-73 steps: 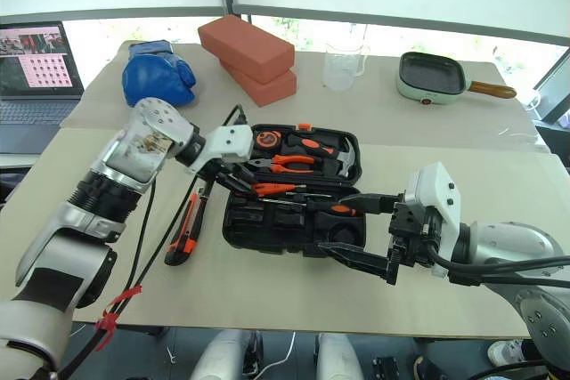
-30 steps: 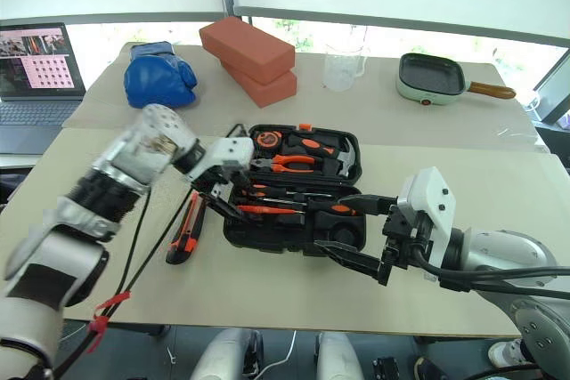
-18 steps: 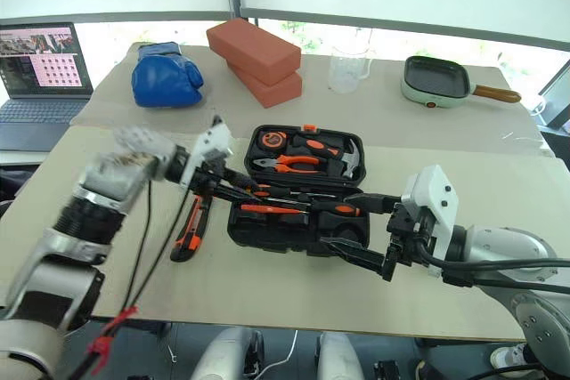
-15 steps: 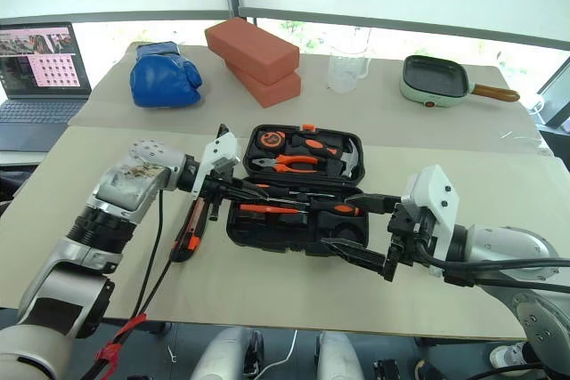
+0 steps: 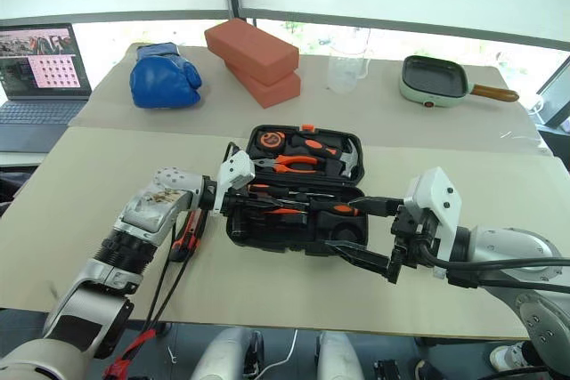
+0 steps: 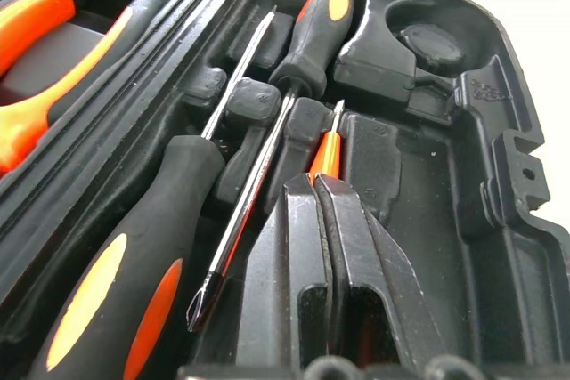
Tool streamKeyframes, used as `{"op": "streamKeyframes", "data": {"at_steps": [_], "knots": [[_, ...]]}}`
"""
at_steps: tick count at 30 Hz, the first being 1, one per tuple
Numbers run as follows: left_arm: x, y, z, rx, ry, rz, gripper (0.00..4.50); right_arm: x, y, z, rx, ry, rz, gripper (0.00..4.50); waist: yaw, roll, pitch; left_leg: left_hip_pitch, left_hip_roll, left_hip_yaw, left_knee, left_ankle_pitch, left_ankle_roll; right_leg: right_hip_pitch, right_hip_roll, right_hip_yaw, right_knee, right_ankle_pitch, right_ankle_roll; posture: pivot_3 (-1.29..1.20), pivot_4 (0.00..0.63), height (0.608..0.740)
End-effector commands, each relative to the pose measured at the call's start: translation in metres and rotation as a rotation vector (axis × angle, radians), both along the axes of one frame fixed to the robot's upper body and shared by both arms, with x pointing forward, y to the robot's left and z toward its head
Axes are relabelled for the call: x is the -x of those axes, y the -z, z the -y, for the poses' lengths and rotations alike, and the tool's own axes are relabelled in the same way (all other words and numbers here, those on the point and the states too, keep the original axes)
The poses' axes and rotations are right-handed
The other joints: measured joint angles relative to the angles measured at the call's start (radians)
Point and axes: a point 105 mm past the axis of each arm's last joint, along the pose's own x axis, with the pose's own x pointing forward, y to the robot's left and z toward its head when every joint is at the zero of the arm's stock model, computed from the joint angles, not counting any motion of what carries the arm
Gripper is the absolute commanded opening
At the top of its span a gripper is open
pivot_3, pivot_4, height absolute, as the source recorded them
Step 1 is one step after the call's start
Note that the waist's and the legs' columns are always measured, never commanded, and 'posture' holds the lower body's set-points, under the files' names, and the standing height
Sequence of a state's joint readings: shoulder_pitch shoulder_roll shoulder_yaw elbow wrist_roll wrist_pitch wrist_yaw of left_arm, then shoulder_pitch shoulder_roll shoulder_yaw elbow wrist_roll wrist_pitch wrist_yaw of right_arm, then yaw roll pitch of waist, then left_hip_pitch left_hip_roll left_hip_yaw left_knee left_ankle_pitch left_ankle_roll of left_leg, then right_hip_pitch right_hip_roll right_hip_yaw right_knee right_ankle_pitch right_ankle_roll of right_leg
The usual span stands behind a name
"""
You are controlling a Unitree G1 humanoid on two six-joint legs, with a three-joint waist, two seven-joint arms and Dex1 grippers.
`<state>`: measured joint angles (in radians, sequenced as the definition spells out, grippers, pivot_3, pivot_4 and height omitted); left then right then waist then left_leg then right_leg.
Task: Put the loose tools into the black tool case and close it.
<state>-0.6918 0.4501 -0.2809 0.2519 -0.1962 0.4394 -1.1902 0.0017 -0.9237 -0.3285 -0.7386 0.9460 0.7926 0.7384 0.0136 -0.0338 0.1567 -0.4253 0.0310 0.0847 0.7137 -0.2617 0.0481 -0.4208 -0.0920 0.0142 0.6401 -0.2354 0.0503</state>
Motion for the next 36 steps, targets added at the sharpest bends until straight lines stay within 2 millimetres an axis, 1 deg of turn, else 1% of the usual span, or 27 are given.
{"op": "streamKeyframes", "data": {"at_steps": [1, 9, 13, 14, 17, 19, 21, 23, 26, 31, 36], "knots": [[0.004, 0.014, -0.007, -0.044, -0.006, 0.001, 0.08, 0.001, -0.009, -0.001, 0.003, -0.007, 0.047, 4.50, -0.001, 0.000, 0.000, 0.000, 0.000, 0.000, 0.000, 0.000, 0.000, 0.000, 0.000, 0.000, 0.000, 0.000, 0.000, 0.00, 0.150, 0.738], [0.009, 0.023, -0.015, -0.058, -0.035, -0.009, 0.08, 0.000, -0.007, -0.003, -0.004, -0.006, 0.043, 4.50, -0.002, 0.001, -0.001, 0.002, 0.001, 0.000, -0.001, 0.000, 0.000, 0.001, 0.000, 0.000, 0.000, 0.000, 0.000, 0.00, 0.150, 0.738], [0.005, 0.023, -0.021, -0.046, -0.080, -0.027, 0.08, 0.000, -0.007, -0.003, -0.008, -0.007, 0.043, 4.50, -0.002, 0.001, -0.001, 0.003, 0.001, 0.000, -0.001, 0.000, 0.000, 0.002, 0.000, 0.000, 0.000, 0.000, 0.000, 0.00, 0.150, 0.738], [0.004, 0.017, -0.019, -0.013, -0.080, -0.038, 0.08, 0.000, -0.007, -0.003, -0.008, -0.007, 0.042, 4.50, -0.002, 0.001, -0.001, 0.003, 0.001, 0.000, -0.001, 0.000, 0.000, 0.002, 0.000, 0.000, 0.000, 0.000, 0.000, 0.00, 0.150, 0.738], [0.004, -0.015, -0.010, 0.135, -0.067, -0.086, 0.08, 0.000, -0.006, -0.003, -0.006, -0.009, 0.041, 4.50, -0.002, 0.001, -0.001, 0.003, 0.001, 0.000, -0.001, 0.000, 0.000, 0.001, 0.000, 0.000, 0.001, 0.000, 0.000, 0.00, 0.150, 0.738], [0.005, -0.025, -0.007, 0.165, -0.053, -0.098, 0.08, 0.000, -0.006, -0.003, -0.007, -0.009, 0.039, 4.50, -0.002, 0.001, -0.001, 0.002, 0.001, 0.000, -0.001, 0.000, 0.000, 0.001, 0.000, 0.000, 0.001, 0.000, 0.000, 0.00, 0.150, 0.738], [0.004, -0.027, -0.005, 0.159, -0.051, -0.106, 0.08, 0.000, -0.005, -0.003, -0.006, -0.010, 0.039, 4.50, 0.000, 0.001, -0.001, 0.001, 0.001, 0.000, -0.001, 0.000, 0.000, 0.000, 0.000, 0.000, 0.001, 0.000, 0.000, 0.00, 0.150, 0.738], [0.004, -0.023, -0.004, 0.130, -0.049, -0.100, 0.08, 0.001, -0.005, -0.004, -0.005, -0.012, 0.039, 4.50, 0.000, 0.001, -0.001, 0.001, 0.000, 0.000, 0.000, 0.000, 0.000, 0.001, 0.000, 0.000, 0.000, 0.000, 0.000, 0.00, 0.150, 0.738], [0.001, -0.011, -0.004, 0.081, -0.064, -0.097, 0.08, 0.001, -0.004, -0.005, -0.005, -0.014, 0.039, 4.50, -0.001, 0.001, -0.001, 0.002, 0.000, 0.000, -0.001, 0.000, 0.000, 0.001, 0.000, 0.000, 0.001, 0.000, 0.000, 0.00, 0.150, 0.738], [-0.006, 0.005, -0.008, 0.016, -0.105, -0.118, 0.08, 0.003, -0.003, -0.006, -0.002, -0.016, 0.041, 4.50, -0.001, 0.001, -0.001, 0.002, 0.000, 0.000, -0.001, 0.000, 0.000, 0.001, 0.000, 0.000, 0.000, 0.000, 0.000, 0.00, 0.150, 0.738], [-0.003, 0.012, -0.012, -0.001, -0.127, -0.231, 0.08, 0.004, -0.003, -0.006, -0.002, -0.014, 0.041, 4.50, -0.001, 0.001, -0.001, 0.002, 0.000, 0.000, -0.001, 0.000, 0.000, 0.001, 0.000, 0.000, 0.000, 0.000, 0.000, 0.00, 0.150, 0.738]]}}
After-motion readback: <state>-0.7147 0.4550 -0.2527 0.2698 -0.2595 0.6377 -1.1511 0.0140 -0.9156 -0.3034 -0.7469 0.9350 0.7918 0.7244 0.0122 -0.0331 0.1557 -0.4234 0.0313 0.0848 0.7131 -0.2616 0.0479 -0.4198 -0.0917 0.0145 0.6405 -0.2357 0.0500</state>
